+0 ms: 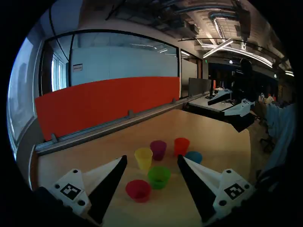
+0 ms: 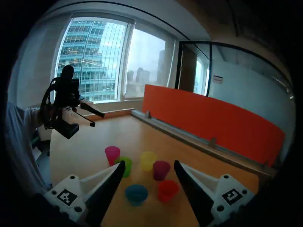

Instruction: Pour water

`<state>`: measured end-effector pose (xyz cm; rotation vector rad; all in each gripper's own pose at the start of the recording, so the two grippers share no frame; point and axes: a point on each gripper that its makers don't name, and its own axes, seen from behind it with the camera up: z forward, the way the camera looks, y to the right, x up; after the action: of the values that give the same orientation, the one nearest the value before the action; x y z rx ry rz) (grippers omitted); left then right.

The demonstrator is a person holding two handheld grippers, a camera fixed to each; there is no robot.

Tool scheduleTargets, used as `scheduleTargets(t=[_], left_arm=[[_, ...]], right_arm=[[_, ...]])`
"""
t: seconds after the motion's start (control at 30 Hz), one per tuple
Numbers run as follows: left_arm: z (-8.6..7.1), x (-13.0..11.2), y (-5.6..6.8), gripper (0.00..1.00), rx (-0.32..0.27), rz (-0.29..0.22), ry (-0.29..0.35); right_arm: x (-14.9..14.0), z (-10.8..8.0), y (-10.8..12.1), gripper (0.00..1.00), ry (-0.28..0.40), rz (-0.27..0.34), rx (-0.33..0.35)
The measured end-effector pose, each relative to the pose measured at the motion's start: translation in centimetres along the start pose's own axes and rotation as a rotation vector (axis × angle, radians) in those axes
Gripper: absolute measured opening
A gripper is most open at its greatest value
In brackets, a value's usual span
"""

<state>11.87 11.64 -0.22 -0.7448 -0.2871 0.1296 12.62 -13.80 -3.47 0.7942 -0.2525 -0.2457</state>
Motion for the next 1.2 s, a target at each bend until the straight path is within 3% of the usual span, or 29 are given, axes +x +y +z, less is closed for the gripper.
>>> scheduleTargets(t=[1.2], left_arm=[[2.5, -6.0, 2.7, 0.99, -0.092, 0.055, -0.129]], right_arm=[[-6.6, 1.5, -1.0, 1.0, -0.129, 0.016, 0.053]])
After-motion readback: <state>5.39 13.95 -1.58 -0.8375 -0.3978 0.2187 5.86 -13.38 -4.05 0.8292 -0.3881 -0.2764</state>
